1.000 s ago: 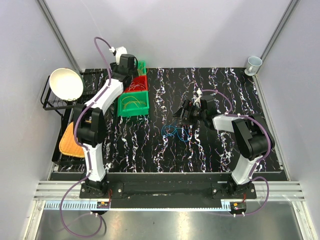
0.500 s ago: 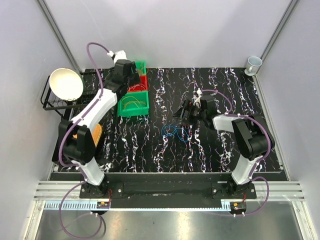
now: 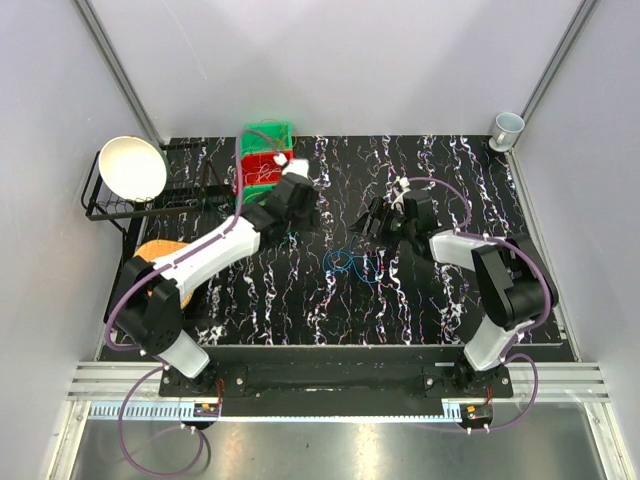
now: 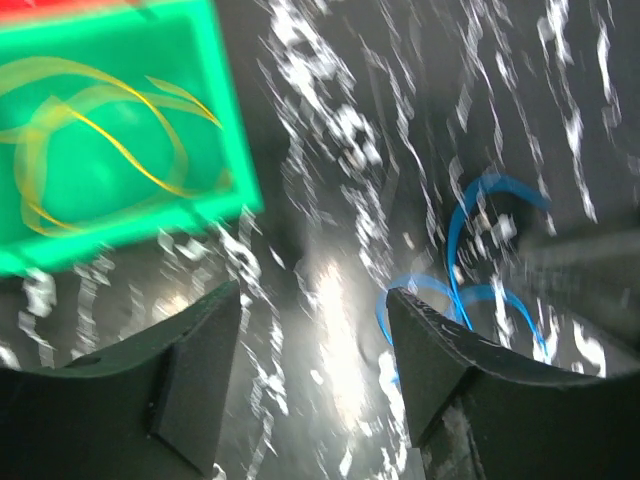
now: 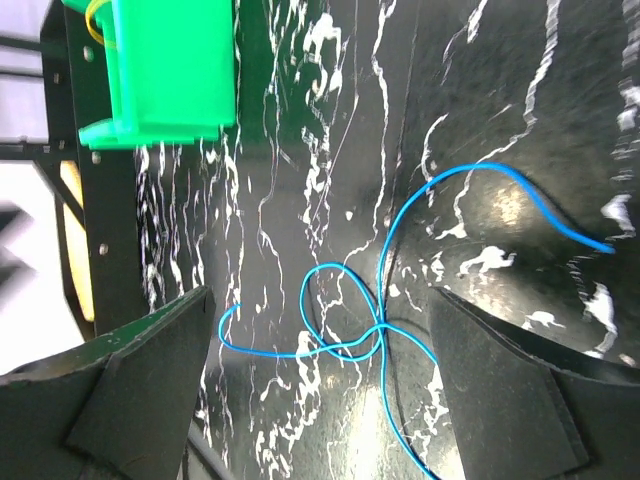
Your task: Untangle the cables
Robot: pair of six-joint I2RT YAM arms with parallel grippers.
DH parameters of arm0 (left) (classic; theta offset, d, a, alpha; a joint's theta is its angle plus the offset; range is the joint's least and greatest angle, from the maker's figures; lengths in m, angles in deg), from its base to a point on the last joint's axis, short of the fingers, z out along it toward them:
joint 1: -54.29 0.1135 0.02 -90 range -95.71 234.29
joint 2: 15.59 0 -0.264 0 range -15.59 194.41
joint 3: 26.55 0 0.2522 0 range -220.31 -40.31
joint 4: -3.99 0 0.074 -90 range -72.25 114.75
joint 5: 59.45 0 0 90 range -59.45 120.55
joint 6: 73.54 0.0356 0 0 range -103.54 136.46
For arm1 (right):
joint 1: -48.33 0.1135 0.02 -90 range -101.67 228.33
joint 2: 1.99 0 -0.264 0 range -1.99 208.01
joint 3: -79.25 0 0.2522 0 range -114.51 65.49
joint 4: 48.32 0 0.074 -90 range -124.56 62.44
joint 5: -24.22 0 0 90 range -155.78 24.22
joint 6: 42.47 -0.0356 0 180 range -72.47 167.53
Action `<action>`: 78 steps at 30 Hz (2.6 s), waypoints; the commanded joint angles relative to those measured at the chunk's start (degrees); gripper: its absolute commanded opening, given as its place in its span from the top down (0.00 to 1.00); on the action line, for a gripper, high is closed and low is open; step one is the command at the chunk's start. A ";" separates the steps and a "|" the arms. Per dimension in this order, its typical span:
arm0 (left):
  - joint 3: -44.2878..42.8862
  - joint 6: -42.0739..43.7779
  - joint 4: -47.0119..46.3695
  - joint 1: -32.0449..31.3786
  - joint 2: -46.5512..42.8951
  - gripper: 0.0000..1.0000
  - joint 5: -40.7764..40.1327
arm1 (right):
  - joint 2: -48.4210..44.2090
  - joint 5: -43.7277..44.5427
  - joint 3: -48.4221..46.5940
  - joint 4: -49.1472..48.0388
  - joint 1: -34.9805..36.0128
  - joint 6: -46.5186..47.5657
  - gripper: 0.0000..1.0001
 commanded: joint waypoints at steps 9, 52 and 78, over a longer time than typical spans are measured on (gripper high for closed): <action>6.60 -6.67 -1.41 -10.04 2.44 0.44 4.40 | -5.88 8.66 1.27 2.01 -0.46 2.05 0.08; -20.90 2.38 16.78 -10.57 -4.06 1.00 4.59 | -5.62 -4.34 3.20 -8.44 -0.98 -1.12 0.08; -34.62 4.23 17.93 -10.49 -0.90 1.00 6.17 | 7.21 -9.88 -1.71 -8.28 -0.90 -8.85 0.12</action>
